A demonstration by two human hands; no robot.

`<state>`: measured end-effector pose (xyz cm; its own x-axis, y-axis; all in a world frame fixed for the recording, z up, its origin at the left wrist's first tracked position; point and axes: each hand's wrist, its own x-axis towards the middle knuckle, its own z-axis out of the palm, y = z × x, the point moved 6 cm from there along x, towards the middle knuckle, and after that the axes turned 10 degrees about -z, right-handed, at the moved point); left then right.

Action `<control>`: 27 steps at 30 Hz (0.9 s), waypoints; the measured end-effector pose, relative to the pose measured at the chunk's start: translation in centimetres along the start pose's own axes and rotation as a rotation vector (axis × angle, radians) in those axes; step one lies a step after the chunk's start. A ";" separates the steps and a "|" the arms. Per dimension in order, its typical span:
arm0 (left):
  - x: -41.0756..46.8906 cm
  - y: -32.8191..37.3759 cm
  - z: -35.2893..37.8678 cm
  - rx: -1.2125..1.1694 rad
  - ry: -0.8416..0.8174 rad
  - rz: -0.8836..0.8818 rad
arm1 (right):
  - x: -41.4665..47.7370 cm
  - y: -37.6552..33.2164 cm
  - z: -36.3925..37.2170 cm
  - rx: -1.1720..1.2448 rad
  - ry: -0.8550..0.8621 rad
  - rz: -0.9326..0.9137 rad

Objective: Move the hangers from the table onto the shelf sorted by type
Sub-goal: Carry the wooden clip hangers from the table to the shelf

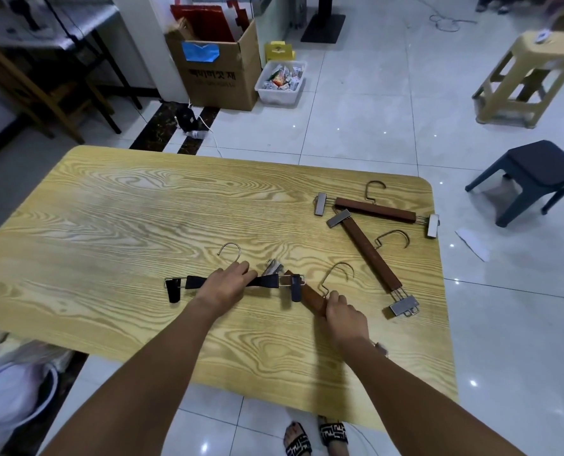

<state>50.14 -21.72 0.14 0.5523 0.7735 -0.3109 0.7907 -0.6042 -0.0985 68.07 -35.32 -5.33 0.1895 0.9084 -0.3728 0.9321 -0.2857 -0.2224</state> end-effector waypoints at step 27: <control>-14.6 -16.6 -9.5 0.133 0.134 -0.402 | 4.1 -16.0 -18.8 -0.120 0.433 -0.392</control>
<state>31.43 -21.18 15.34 0.2443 0.9647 -0.0986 0.9137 -0.2630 -0.3097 59.75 -21.33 13.67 -0.0905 0.9882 0.1233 0.9815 0.1095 -0.1569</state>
